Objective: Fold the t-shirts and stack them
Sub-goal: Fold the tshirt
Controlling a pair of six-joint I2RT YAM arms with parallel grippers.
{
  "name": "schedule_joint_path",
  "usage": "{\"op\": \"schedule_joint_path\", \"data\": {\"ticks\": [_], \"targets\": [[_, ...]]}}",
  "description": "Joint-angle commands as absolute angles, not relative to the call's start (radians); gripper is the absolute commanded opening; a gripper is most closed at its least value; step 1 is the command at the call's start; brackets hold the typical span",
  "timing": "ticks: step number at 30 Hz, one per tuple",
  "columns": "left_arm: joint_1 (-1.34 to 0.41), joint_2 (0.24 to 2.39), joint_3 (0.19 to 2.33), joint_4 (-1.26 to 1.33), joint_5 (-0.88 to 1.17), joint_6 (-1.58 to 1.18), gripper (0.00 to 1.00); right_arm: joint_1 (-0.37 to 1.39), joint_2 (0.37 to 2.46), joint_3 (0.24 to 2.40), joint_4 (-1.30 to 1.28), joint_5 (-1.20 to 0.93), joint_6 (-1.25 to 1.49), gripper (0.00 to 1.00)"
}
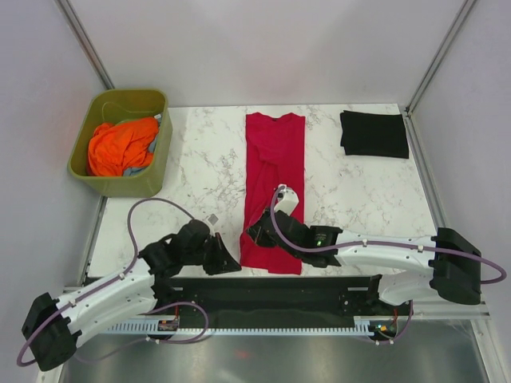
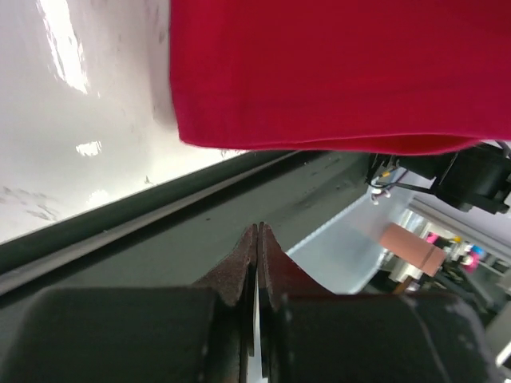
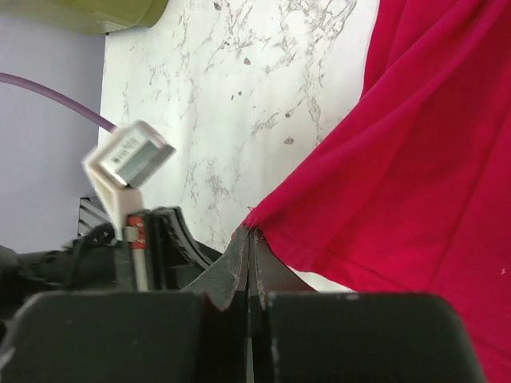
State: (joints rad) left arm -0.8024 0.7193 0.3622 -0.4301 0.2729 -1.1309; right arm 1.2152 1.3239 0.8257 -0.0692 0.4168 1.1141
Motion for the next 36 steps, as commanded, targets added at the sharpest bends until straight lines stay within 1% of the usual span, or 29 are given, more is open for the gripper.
{"op": "schedule_joint_path", "data": {"ticks": [1, 5, 8, 13, 19, 21, 24, 28, 30, 33, 34, 36], "targets": [[-0.853, 0.715, 0.313, -0.239, 0.241, -1.368, 0.02, 1.220, 1.318, 0.865, -0.063, 0.443, 1.135, 0.00], [-0.902, 0.764, 0.305, -0.195, 0.158, -1.460, 0.02, 1.220, 1.298, 0.848, -0.064, 0.436, 1.150, 0.00], [-0.978, 0.808, 0.316, -0.157, 0.059, -1.551, 0.02, 1.220, 1.276, 0.825, -0.055, 0.423, 1.173, 0.00], [-1.015, 0.864, 0.321, -0.164, -0.043, -1.634, 0.02, 1.230, 1.223, 0.770, -0.051, 0.408, 1.212, 0.00], [-1.020, 0.743, 0.258, -0.305, -0.124, -1.718, 0.02, 1.249, 1.169, 0.654, -0.089, 0.382, 1.273, 0.00], [-1.020, 0.689, 0.241, -0.354, -0.155, -1.733, 0.02, 1.252, 1.158, 0.609, -0.083, 0.367, 1.296, 0.00], [-1.020, 0.666, 0.232, -0.402, -0.175, -1.741, 0.02, 1.258, 1.149, 0.525, -0.043, 0.354, 1.327, 0.00], [-1.020, 0.699, 0.265, -0.408, -0.187, -1.659, 0.02, 1.261, 1.135, 0.466, -0.069, 0.383, 1.333, 0.00], [-1.020, 0.745, 0.336, -0.410, -0.192, -1.525, 0.02, 1.261, 1.132, 0.457, -0.106, 0.408, 1.335, 0.01], [-1.022, 0.866, 0.446, -0.410, -0.172, -1.363, 0.07, 1.262, 1.138, 0.446, -0.112, 0.414, 1.330, 0.02], [-1.022, 0.899, 0.474, -0.410, -0.157, -1.327, 0.12, 1.262, 1.140, 0.446, -0.112, 0.414, 1.325, 0.02], [-1.022, 0.989, 0.543, -0.416, -0.147, -1.253, 0.16, 1.261, 1.144, 0.454, -0.130, 0.419, 1.312, 0.05]]}}
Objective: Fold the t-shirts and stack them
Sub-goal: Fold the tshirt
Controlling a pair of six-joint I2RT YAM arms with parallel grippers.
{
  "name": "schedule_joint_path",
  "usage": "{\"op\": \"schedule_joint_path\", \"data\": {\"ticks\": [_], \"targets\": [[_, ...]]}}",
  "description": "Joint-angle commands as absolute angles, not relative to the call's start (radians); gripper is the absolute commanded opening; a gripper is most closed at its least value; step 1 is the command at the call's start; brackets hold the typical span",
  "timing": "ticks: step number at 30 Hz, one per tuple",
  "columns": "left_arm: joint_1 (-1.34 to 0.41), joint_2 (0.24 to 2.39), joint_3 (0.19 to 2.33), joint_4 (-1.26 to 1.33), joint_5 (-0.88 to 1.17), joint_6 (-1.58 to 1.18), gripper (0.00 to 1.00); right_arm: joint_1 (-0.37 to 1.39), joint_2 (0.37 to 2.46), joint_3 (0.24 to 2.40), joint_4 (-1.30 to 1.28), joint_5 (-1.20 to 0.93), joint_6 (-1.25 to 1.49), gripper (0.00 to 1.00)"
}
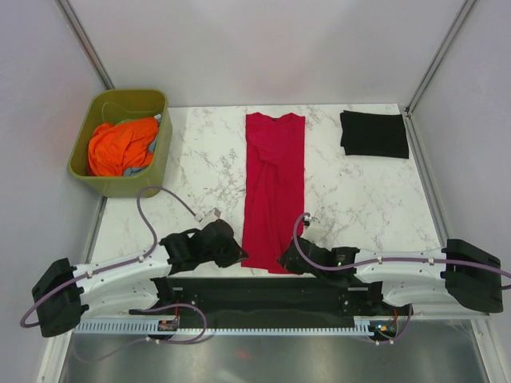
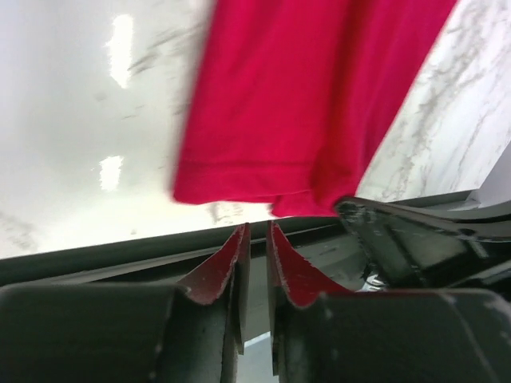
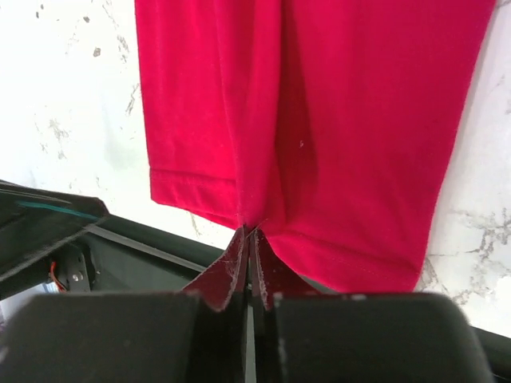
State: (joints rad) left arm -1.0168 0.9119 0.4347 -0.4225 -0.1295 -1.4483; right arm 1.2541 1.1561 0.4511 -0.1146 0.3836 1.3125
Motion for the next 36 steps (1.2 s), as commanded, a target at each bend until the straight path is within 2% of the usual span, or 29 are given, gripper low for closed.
{"op": "schedule_joint_path", "data": {"ticks": [1, 4, 8, 14, 20, 29, 36], "targets": [[-1.020, 1.018, 0.560, -0.419, -0.143, -1.238, 0.22, 1.261, 1.146, 0.469, -0.150, 0.425, 1.310, 0.08], [-1.019, 1.098, 0.624, -0.437, -0.156, -1.184, 0.27, 1.261, 1.140, 0.511, -0.285, 0.474, 1.321, 0.20], [-0.985, 1.146, 0.686, -0.452, -0.190, -1.140, 0.30, 1.261, 1.095, 0.558, -0.432, 0.508, 1.315, 0.27], [-0.871, 1.230, 0.713, -0.454, -0.120, -1.048, 0.30, 1.250, 1.088, 0.620, -0.538, 0.542, 1.267, 0.31], [-0.883, 1.316, 0.724, -0.456, -0.026, -0.982, 0.30, 1.195, 1.097, 0.615, -0.574, 0.491, 1.232, 0.33], [-0.923, 1.456, 0.715, -0.454, -0.014, -0.968, 0.27, 1.164, 1.127, 0.568, -0.545, 0.400, 1.204, 0.35], [-0.933, 1.445, 0.673, -0.463, -0.038, -0.995, 0.22, 1.164, 1.143, 0.476, -0.489, 0.367, 1.238, 0.36]]}}
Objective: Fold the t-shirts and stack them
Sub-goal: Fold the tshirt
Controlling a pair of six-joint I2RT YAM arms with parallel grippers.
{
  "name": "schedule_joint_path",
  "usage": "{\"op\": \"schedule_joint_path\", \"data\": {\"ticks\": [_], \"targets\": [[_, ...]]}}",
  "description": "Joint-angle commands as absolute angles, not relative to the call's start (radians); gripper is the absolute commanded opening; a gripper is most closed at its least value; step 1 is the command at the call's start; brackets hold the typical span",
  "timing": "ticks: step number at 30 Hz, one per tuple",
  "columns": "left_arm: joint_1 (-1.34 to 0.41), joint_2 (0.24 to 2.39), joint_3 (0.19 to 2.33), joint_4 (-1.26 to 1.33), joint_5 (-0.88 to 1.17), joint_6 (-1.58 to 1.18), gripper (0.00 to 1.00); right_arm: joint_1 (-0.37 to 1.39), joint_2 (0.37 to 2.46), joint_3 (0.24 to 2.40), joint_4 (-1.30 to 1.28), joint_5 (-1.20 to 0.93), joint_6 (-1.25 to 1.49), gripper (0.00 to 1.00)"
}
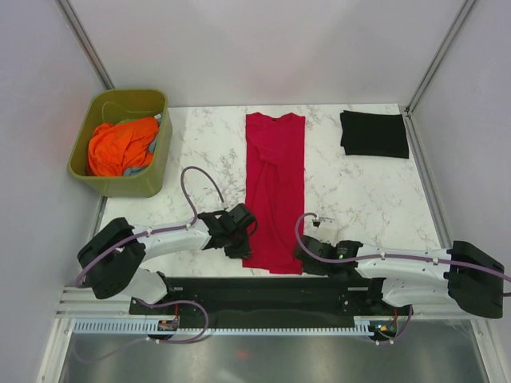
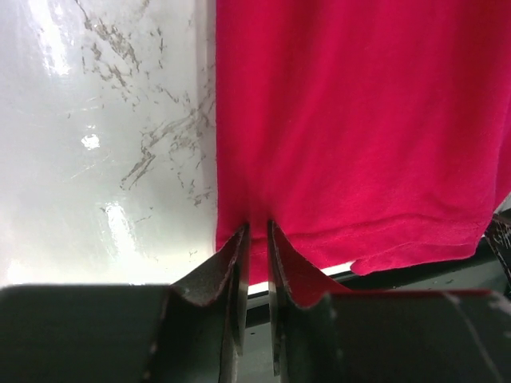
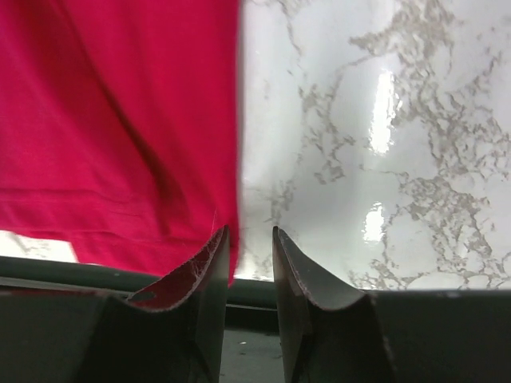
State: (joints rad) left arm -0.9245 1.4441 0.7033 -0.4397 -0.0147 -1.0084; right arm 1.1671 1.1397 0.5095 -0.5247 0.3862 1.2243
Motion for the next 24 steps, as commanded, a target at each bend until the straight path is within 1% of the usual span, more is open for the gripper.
{"op": "schedule_joint_path", "data": {"ticks": [1, 4, 5, 7, 8, 9, 11, 12, 15, 21, 22, 23, 24], "targets": [[-0.933, 1.434, 0.664, -0.462, -0.035, -1.008, 0.22, 1.163, 1.143, 0.468, -0.477, 0.367, 1.246, 0.35], [-0.933, 1.378, 0.655, -0.477, -0.035, -1.017, 0.21, 1.164, 1.138, 0.445, -0.476, 0.370, 1.253, 0.27], [-0.933, 1.365, 0.657, -0.491, -0.041, -1.017, 0.22, 1.163, 1.134, 0.443, -0.476, 0.370, 1.256, 0.20], [-0.933, 1.335, 0.661, -0.529, -0.064, -1.016, 0.23, 1.163, 1.128, 0.434, -0.477, 0.370, 1.256, 0.13], [-0.933, 1.327, 0.663, -0.540, -0.072, -1.017, 0.24, 1.164, 1.120, 0.428, -0.477, 0.370, 1.261, 0.05], [-0.931, 1.318, 0.661, -0.552, -0.080, -1.016, 0.25, 1.163, 1.115, 0.426, -0.479, 0.368, 1.264, 0.00], [-0.933, 1.293, 0.661, -0.575, -0.080, -1.017, 0.27, 1.164, 1.103, 0.423, -0.489, 0.367, 1.269, 0.00], [-0.933, 1.284, 0.663, -0.575, -0.075, -1.014, 0.30, 1.164, 1.097, 0.423, -0.492, 0.367, 1.270, 0.00], [-0.933, 1.264, 0.663, -0.563, -0.023, -1.006, 0.34, 1.163, 1.074, 0.430, -0.514, 0.368, 1.272, 0.00], [-0.933, 1.264, 0.669, -0.485, 0.066, -0.959, 0.36, 1.164, 1.066, 0.465, -0.541, 0.371, 1.269, 0.00], [-0.933, 1.266, 0.672, -0.480, 0.069, -0.956, 0.37, 1.164, 1.068, 0.472, -0.551, 0.371, 1.267, 0.01], [-0.933, 1.270, 0.675, -0.477, 0.072, -0.956, 0.37, 1.163, 1.071, 0.480, -0.555, 0.365, 1.266, 0.06], [-0.933, 1.273, 0.680, -0.468, 0.083, -0.956, 0.37, 1.163, 1.071, 0.495, -0.557, 0.364, 1.261, 0.08]]}}
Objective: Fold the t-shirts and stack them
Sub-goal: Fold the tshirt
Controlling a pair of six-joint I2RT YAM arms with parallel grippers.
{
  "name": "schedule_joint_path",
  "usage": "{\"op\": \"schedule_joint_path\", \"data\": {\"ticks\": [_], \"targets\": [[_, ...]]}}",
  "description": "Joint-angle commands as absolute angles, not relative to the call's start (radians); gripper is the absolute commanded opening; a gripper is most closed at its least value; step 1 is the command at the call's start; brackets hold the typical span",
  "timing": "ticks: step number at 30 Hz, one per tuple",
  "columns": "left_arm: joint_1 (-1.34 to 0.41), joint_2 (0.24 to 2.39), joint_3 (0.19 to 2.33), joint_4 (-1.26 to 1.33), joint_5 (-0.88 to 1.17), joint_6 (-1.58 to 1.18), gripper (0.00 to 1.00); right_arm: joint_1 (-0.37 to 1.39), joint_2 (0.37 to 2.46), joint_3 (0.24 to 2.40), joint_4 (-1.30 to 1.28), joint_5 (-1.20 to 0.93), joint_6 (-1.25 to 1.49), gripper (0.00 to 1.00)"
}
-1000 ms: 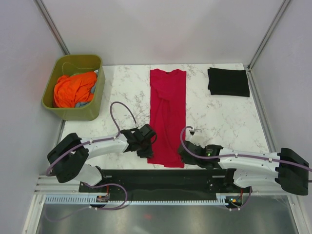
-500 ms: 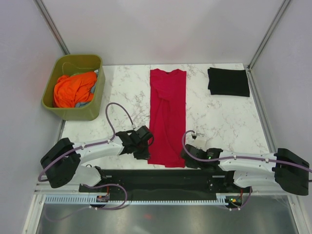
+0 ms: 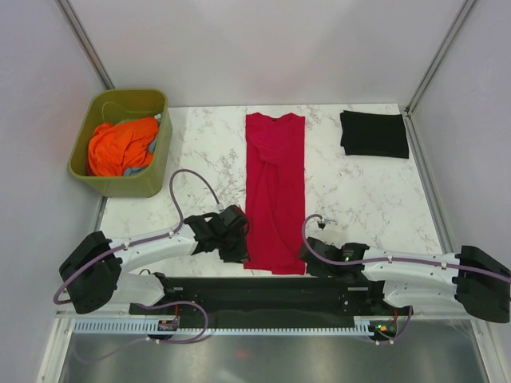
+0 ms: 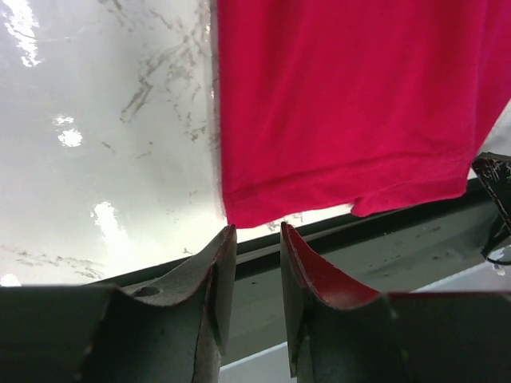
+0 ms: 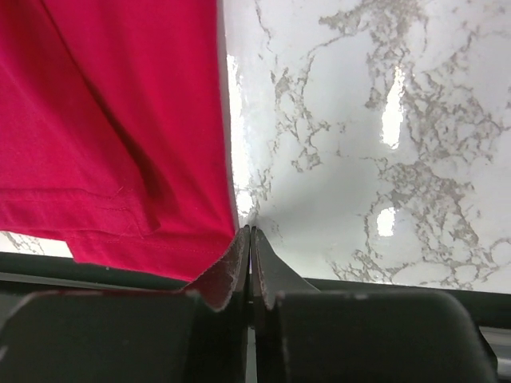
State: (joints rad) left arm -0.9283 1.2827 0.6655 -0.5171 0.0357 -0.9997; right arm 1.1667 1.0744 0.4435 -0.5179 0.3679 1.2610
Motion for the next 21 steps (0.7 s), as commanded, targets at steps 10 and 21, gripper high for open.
{"op": "schedule_joint_path", "data": {"ticks": [10, 21], "targets": [[-0.937, 1.442, 0.807, -0.468, 0.112, -0.983, 0.23, 1.164, 1.059, 0.528, -0.572, 0.362, 1.252, 0.20], [-0.968, 1.666, 0.910, -0.511, 0.068, -1.032, 0.32, 1.163, 0.986, 0.518, -0.565, 0.391, 1.218, 0.23]]}}
